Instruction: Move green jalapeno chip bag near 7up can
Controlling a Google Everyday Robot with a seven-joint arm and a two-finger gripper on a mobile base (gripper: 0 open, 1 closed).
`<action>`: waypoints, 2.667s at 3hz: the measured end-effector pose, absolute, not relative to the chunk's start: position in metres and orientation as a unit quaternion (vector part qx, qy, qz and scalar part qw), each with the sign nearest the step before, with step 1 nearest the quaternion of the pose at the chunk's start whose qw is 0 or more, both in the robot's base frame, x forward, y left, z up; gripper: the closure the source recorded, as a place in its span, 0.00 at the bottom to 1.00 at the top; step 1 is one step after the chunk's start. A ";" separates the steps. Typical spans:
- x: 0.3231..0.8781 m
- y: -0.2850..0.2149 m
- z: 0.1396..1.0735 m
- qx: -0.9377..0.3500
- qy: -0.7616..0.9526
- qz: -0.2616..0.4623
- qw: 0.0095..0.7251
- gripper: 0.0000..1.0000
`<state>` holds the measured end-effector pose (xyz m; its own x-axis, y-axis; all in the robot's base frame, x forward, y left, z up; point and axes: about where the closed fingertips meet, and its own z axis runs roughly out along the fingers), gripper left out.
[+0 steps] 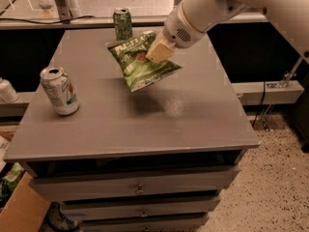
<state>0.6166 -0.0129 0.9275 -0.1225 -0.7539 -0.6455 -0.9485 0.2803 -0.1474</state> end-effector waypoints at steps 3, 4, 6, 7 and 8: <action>0.579 0.053 0.913 -0.657 0.677 0.154 0.296 1.00; 0.575 0.059 0.912 -0.664 0.671 0.154 0.293 1.00; 0.572 0.082 0.908 -0.671 0.661 0.163 0.293 1.00; 0.574 0.104 0.899 -0.673 0.660 0.162 0.291 1.00; 0.580 0.113 0.890 -0.670 0.665 0.159 0.290 1.00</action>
Offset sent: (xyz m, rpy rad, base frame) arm -0.0436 0.0749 -0.0161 -0.0663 -0.0289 0.2177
